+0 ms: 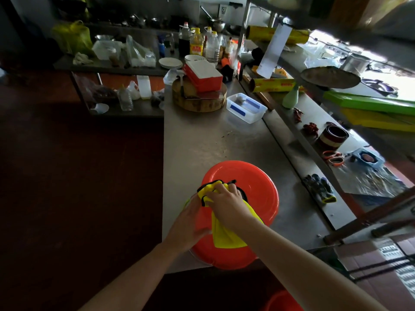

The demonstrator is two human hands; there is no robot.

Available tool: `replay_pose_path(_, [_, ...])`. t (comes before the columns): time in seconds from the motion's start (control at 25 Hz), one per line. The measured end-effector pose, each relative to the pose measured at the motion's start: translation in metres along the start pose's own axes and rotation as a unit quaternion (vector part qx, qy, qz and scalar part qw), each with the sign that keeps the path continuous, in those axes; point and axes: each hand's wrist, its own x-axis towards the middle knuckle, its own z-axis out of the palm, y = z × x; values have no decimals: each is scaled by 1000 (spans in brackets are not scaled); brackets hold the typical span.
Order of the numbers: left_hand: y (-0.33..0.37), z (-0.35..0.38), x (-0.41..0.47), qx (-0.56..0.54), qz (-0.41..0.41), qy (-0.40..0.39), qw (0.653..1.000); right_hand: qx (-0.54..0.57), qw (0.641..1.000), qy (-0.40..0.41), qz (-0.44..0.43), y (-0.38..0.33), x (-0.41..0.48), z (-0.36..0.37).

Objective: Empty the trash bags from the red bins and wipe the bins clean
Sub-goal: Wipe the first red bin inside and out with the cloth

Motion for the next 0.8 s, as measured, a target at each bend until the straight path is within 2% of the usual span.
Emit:
replay_pose_path(0.16, [-1,2,0,16,-14,9,1000,5,999,-22,33,-1,32,-8])
replay_pose_path(0.52, [-7,-6,1,101,-38,-43,993,63,991,-16,120,43,84,-23])
replay_pose_path(0.6, [-7,-8,0,115,-32,-33,992,50,990,-28,127,60,91,-24])
replay_pose_path(0.8, [3,-8,19,122,-26,29,992,108,977,-19,182,102,82,-19])
